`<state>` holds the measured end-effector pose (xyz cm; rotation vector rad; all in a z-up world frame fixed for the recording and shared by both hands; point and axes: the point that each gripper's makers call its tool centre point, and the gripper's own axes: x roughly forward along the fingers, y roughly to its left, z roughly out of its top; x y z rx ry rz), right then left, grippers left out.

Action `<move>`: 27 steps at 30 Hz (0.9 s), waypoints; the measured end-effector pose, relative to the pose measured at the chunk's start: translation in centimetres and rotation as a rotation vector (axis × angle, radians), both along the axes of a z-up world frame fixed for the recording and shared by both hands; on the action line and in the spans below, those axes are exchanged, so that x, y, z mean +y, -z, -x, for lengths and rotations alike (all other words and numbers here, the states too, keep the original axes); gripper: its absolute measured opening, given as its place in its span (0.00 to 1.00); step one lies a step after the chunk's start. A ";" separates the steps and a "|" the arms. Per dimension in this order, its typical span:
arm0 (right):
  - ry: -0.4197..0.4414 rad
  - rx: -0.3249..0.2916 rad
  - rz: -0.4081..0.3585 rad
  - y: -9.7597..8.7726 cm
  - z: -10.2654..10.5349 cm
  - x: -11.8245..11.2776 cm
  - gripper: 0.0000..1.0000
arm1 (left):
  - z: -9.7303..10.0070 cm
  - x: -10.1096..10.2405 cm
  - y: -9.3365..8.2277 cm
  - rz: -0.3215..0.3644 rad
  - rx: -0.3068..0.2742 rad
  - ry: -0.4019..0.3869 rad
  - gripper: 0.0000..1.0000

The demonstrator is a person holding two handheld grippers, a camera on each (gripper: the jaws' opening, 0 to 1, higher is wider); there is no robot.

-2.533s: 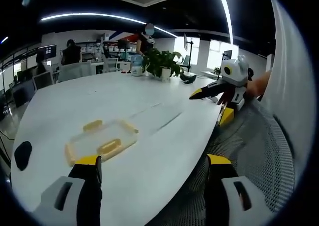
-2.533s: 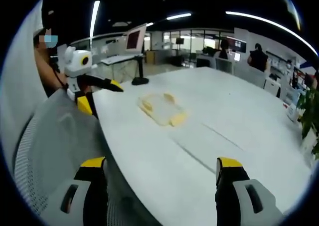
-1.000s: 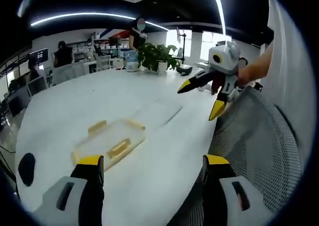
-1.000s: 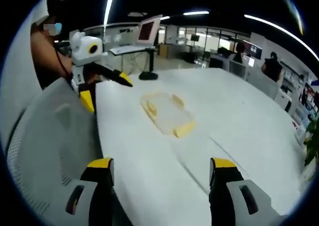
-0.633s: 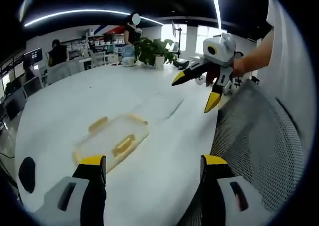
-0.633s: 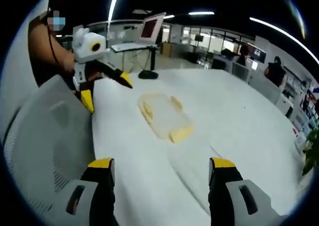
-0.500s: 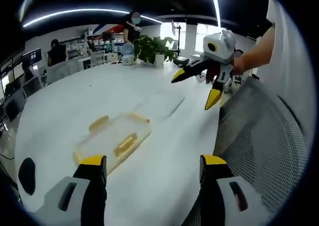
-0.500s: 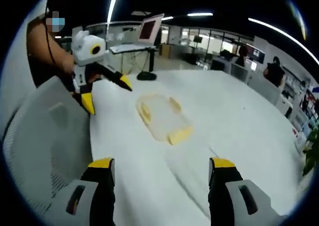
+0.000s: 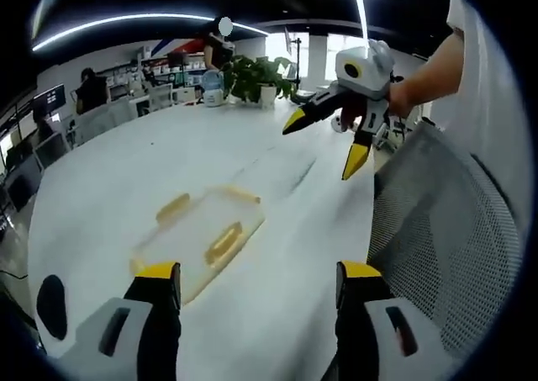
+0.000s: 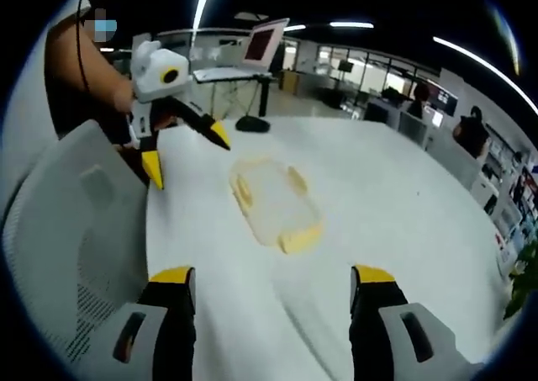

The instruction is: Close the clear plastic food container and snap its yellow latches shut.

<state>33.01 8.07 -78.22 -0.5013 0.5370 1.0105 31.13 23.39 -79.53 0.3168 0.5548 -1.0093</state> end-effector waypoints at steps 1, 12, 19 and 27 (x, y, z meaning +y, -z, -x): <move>-0.007 -0.002 0.006 -0.1 -0.2 0.1 0.75 | -0.1 0.1 0.0 -0.005 0.000 0.000 0.76; -0.053 -0.015 0.026 -0.3 -1.3 1.0 0.74 | -1.2 1.6 0.2 -0.034 -0.003 -0.006 0.75; -0.076 -0.014 0.047 0.2 -1.9 1.5 0.73 | -1.8 2.2 0.5 -0.058 0.000 0.001 0.75; -0.100 -0.004 0.070 0.6 -2.4 1.9 0.72 | -2.4 2.7 1.1 -0.088 0.006 0.015 0.74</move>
